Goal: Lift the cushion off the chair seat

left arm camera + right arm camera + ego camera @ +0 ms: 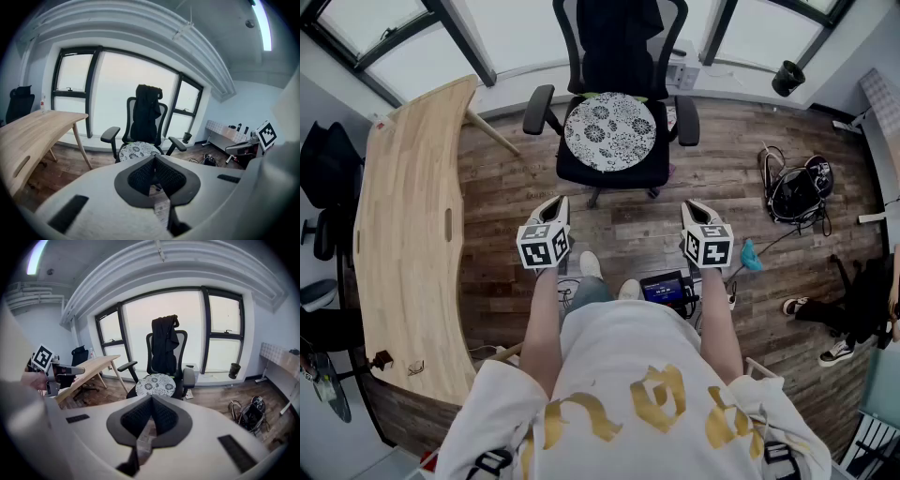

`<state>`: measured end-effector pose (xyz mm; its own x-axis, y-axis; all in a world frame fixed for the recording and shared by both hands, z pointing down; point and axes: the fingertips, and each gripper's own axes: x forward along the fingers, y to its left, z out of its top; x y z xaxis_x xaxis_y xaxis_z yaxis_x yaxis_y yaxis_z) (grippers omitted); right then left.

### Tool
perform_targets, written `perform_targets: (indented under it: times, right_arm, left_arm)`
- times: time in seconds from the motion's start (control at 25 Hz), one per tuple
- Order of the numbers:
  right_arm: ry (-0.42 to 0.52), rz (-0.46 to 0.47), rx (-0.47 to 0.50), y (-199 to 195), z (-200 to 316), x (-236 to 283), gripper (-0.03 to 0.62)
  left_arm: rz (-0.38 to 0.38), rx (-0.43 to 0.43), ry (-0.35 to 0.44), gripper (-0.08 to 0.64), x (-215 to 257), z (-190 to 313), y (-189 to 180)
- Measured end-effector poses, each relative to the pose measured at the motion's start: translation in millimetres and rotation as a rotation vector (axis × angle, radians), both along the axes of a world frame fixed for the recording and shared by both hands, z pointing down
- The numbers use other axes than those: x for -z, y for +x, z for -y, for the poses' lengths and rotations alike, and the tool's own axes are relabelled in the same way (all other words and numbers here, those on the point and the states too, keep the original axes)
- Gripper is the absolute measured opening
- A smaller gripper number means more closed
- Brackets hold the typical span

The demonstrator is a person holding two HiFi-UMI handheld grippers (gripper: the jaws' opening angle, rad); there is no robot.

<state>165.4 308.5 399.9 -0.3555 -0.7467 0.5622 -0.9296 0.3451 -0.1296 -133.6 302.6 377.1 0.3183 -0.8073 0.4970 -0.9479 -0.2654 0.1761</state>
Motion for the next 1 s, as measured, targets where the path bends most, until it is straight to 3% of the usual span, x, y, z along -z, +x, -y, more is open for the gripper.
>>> perform_targets:
  times: [0.36, 0.64, 0.8, 1.0]
  right_arm:
    - [-0.014, 0.012, 0.022, -4.5, 1.5, 1.3, 0.011]
    - [-0.011, 0.073, 0.032, -13.7, 5.0, 3.6, 0.011]
    - [0.000, 0.081, 0.030, -12.9, 6.7, 5.7, 0.011]
    - [-0.029, -0.039, 0.077, -13.8, 6.0, -12.8, 0.011]
  left_arm:
    - [0.001, 0.004, 0.003, 0.011, 4.8, -4.6, -2.7]
    - [-0.010, 0.021, 0.019, 0.011, 13.6, -2.9, -7.2]
    - [0.033, 0.015, 0.018, 0.010, 14.6, -1.9, -5.4]
    - [0.046, 0.006, -0.005, 0.011, 7.2, -1.4, -0.2]
